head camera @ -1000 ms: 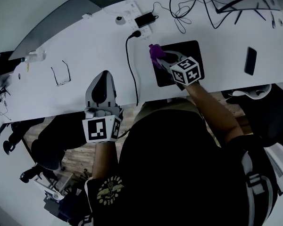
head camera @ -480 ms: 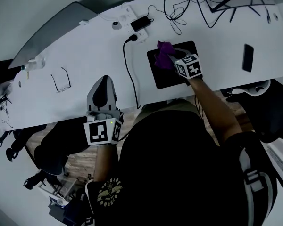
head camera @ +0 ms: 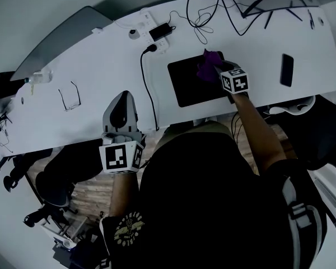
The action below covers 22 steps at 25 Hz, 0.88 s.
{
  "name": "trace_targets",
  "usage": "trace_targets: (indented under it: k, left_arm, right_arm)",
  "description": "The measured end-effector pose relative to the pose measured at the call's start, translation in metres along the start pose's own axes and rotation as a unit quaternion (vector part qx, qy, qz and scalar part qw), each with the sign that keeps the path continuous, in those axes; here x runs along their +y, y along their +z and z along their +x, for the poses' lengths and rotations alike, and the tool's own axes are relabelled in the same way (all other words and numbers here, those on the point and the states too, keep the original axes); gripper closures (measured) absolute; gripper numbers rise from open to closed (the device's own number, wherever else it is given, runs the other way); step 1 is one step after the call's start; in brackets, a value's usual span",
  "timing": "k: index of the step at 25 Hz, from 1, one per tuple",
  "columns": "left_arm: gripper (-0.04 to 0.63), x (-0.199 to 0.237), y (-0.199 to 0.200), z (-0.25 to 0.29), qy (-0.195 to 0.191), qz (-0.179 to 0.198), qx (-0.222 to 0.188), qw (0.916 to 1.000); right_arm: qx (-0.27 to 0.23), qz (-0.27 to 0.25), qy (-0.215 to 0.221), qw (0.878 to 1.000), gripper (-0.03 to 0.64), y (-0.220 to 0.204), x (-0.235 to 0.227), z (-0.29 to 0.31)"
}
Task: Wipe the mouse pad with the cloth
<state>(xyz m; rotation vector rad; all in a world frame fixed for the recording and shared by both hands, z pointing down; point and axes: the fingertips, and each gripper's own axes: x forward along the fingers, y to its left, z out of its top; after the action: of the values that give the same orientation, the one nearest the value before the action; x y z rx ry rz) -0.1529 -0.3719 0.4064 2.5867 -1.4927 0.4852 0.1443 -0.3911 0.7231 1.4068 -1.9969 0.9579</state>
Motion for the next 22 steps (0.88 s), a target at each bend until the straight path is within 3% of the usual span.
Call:
trace_targets:
  k: [6,9,15,22]
  left_arm:
    - [0.594,-0.01,0.002,-0.015,0.016,-0.002,-0.012,0.9998]
    - [0.594,-0.014,0.003,-0.02,0.025,-0.008,-0.026,0.9993]
    - [0.594,-0.027,0.011,-0.033,0.038,-0.01,-0.046,0.9982]
    - [0.594,-0.032,-0.004,-0.059,0.072,-0.02,-0.034,0.9966]
  right_arm:
    - [0.003,0.0,-0.03,1.0,0.528,-0.006,-0.034,-0.02]
    - [-0.016,-0.001,-0.02,1.0,0.528,0.007,-0.03,-0.039]
    - [-0.039,-0.032,0.07,0.996,0.528,0.028,0.04,-0.07]
    - [-0.024,-0.057,0.192,0.98,0.528,0.02,0.141,-0.053]
